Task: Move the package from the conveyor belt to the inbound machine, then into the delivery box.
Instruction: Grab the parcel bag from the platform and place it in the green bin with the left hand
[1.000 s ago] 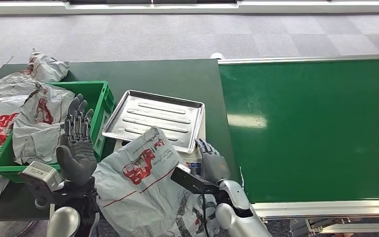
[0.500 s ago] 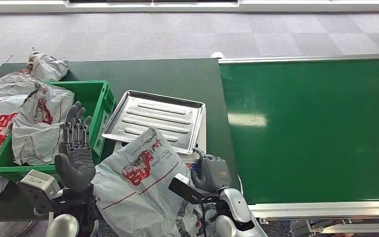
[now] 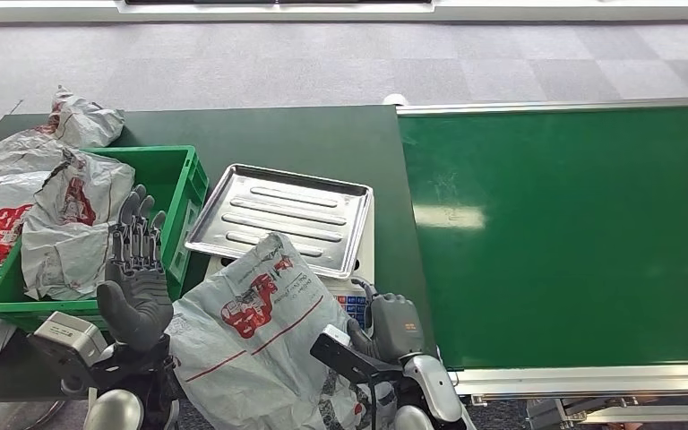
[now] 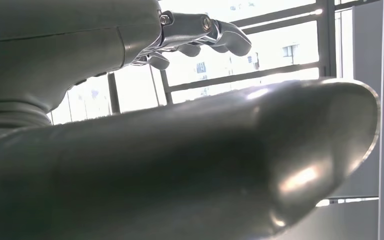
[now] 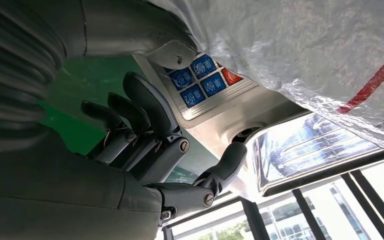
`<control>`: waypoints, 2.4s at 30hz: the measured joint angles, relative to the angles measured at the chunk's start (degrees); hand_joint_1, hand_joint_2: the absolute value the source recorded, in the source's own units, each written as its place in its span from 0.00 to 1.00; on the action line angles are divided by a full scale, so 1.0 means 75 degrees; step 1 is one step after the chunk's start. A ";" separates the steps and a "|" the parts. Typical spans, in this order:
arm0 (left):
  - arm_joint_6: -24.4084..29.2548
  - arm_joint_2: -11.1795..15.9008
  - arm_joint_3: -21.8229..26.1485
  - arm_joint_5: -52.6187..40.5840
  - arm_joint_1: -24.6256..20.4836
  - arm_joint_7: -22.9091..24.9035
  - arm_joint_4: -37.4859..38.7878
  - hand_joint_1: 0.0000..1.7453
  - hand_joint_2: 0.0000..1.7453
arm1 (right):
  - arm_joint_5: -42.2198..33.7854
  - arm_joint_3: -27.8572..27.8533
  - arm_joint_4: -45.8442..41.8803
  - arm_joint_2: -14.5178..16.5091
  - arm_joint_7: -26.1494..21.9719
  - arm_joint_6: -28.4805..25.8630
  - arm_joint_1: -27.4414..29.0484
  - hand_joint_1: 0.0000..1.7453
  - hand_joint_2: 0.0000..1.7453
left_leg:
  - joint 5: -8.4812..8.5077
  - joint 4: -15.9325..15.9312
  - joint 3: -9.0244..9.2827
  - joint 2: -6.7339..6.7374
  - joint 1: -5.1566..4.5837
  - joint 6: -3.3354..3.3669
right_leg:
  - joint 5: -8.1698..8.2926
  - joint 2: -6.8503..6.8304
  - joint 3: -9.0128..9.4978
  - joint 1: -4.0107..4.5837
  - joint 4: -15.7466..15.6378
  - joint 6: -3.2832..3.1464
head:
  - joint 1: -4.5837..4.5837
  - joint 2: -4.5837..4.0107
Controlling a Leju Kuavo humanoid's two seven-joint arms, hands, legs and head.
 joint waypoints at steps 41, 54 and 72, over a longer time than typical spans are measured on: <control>-0.0009 0.0000 0.0000 0.0117 -0.0342 0.0047 0.0336 0.00 0.00 | -0.1813 0.0108 0.0347 0.0169 0.0280 0.1719 -0.0120 0.00 0.00 | -0.0002 -0.0001 0.0016 0.0041 0.0019 -0.0008 | 0.0009 0.0037 0.0000 0.0018 0.0000 -0.0013 | 0.0000 0.0000; -0.0007 0.0000 0.0000 0.0134 -0.0354 0.0047 0.0342 0.00 0.00 | -0.1941 0.0211 0.0364 0.0184 0.0297 0.1860 -0.0138 0.00 0.00 | -0.0001 -0.0001 0.0019 0.0049 0.0022 -0.0010 | 0.0011 0.0043 0.0001 0.0021 0.0001 -0.0016 | 0.0000 0.0000; -0.2224 0.3258 -0.1366 -0.7610 0.0046 0.3845 0.2148 0.00 0.00 | -0.2302 0.0691 0.0657 0.0082 0.0473 0.1709 -0.0357 0.00 1.00 | -0.0031 -0.0049 0.0099 0.0163 0.0036 -0.0069 | 0.0000 0.0171 0.0031 0.0021 0.0004 -0.0067 | -0.0025 0.0000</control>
